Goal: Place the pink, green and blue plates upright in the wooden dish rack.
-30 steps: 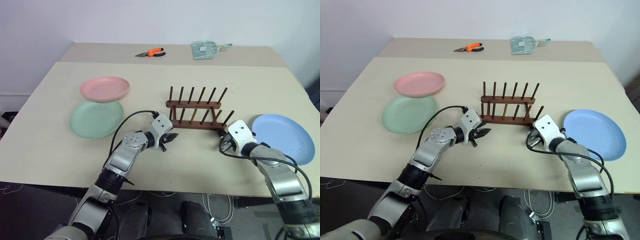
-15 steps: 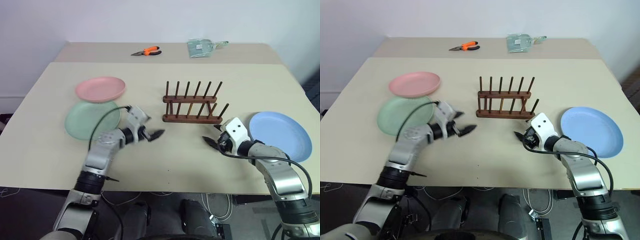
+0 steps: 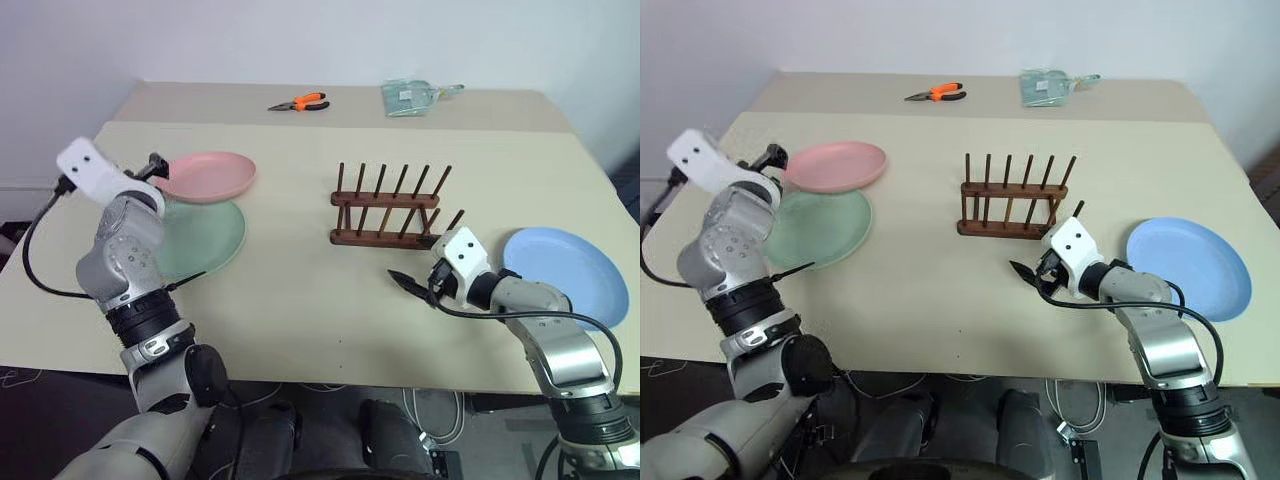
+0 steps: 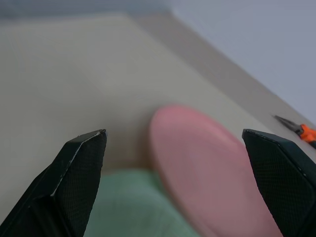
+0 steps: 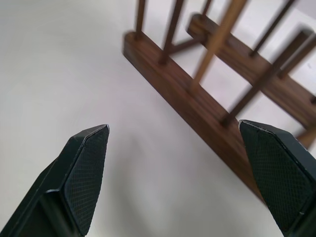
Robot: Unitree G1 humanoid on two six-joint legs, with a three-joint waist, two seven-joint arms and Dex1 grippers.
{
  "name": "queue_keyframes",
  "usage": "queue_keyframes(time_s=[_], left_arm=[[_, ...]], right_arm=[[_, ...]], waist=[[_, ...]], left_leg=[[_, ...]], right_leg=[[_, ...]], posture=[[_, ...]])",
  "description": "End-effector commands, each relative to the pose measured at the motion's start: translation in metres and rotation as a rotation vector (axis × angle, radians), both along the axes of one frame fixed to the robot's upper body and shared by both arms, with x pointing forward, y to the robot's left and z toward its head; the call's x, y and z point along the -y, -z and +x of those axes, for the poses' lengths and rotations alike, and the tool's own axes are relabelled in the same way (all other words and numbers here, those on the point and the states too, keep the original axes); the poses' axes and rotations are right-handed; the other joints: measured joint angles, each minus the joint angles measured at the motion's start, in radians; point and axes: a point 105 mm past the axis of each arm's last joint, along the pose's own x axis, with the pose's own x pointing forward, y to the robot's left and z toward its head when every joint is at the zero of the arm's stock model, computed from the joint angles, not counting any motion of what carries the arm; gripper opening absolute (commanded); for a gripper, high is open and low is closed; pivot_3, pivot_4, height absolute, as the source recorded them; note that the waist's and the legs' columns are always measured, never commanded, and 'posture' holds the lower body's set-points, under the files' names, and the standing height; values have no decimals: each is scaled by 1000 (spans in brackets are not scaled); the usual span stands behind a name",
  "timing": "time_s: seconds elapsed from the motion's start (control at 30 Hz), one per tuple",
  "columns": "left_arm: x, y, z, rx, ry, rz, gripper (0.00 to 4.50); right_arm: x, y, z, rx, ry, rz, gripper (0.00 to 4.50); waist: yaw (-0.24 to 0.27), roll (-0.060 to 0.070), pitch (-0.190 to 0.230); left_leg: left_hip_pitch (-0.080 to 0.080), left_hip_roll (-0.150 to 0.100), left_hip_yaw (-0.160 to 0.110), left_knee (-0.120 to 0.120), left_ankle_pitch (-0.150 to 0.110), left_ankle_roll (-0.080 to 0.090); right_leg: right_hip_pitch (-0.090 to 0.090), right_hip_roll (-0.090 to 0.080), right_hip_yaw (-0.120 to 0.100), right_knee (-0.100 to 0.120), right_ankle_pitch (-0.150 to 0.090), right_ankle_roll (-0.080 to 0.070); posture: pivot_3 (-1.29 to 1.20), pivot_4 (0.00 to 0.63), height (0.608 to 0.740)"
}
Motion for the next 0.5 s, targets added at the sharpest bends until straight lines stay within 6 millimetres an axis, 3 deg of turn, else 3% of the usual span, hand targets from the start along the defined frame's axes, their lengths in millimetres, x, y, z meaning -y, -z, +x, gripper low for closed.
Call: queue_keyframes(time_s=[0.03,0.27,0.4,0.5], left_arm=[[7,0,-1,47,40,-196,4500],[21,17,30,53,169,-390,4500],[18,22,41,45,152,-441,2650],[43,-11,46,150,315,-298,1076]], right_arm=[[-4,-14,3,58,-24,6,4282],[-4,-24,5,115,-7,14,4282],[1,-31,0,109,-1,43,4408],[8,-51,-8,121,-7,72,4500]], waist=[[0,-1,0],[-2,-2,0],[-4,-1,0],[-3,-3,2]], left_leg=[[0,0,0,0,0,0],[0,0,1,0,0,0],[0,0,1,-1,0,0],[0,0,1,-1,0,0]], right_leg=[[0,0,0,0,0,0],[-1,0,0,0,0,0],[-1,0,0,0,0,0],[-1,0,0,0,2,-3]], posture=[[0,150,740],[0,150,740],[0,150,740],[0,150,740]])
